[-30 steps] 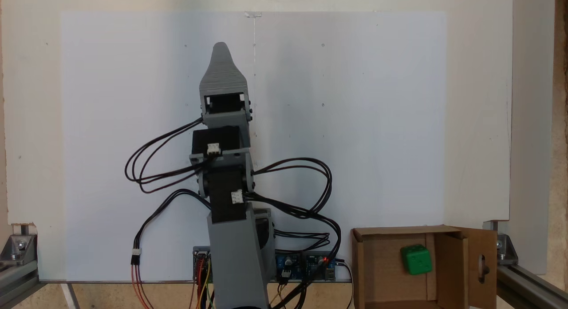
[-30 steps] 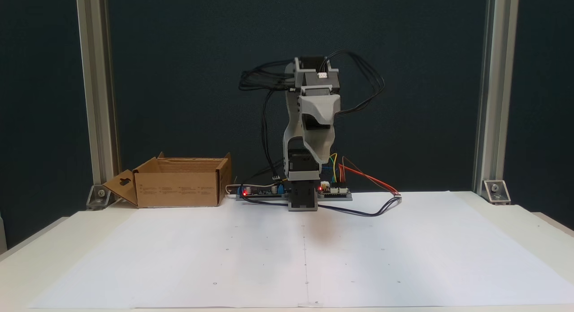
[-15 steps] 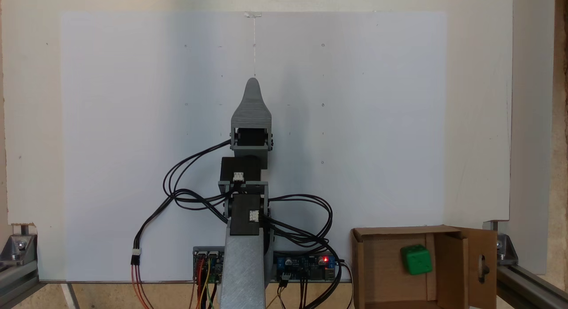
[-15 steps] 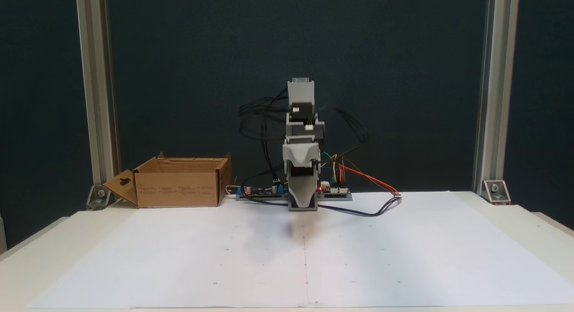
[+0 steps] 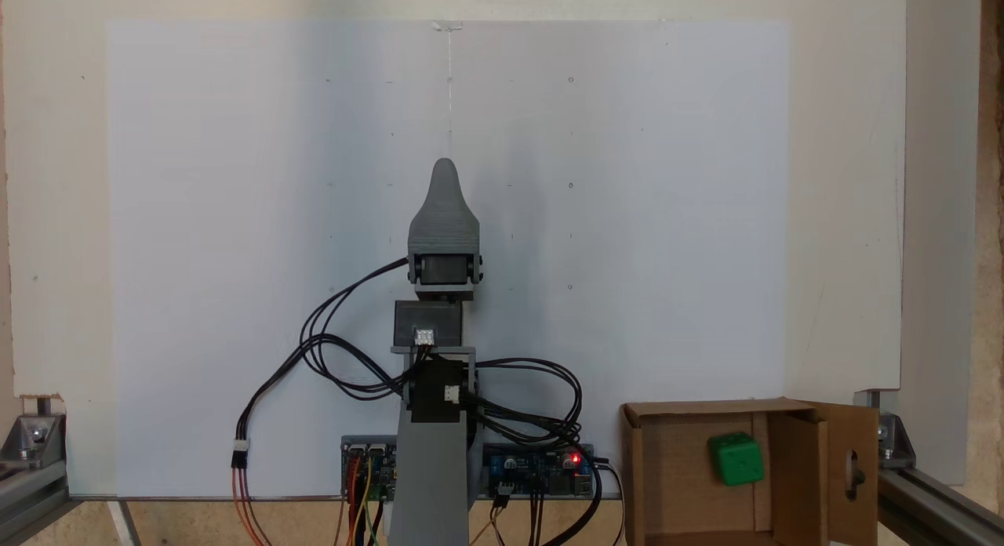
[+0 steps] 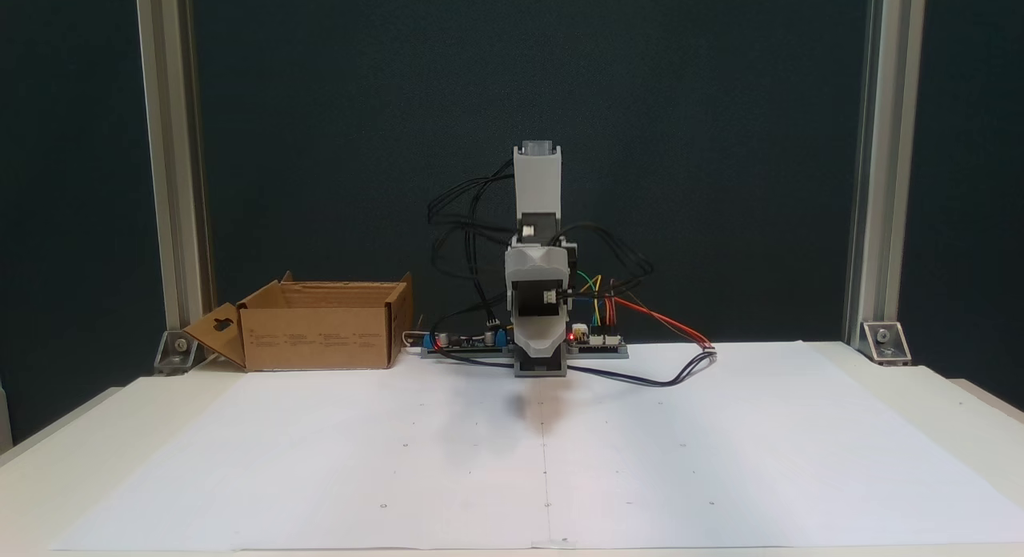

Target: Grasp a green dice and put it in the bin.

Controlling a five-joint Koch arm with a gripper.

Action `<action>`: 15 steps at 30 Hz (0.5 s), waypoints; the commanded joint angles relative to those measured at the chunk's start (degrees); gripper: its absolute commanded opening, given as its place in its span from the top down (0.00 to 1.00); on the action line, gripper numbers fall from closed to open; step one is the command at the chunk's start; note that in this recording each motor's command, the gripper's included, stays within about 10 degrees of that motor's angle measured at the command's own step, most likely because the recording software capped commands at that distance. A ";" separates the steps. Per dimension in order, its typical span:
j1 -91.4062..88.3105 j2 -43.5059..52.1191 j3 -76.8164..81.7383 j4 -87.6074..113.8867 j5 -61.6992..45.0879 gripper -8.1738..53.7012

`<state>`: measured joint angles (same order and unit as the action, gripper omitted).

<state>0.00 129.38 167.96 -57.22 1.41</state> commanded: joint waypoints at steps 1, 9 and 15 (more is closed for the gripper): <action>0.18 6.33 0.44 -9.56 -1.49 0.15; -0.09 6.24 10.37 -23.12 -1.58 0.16; 0.35 6.06 11.34 -23.99 -1.58 0.15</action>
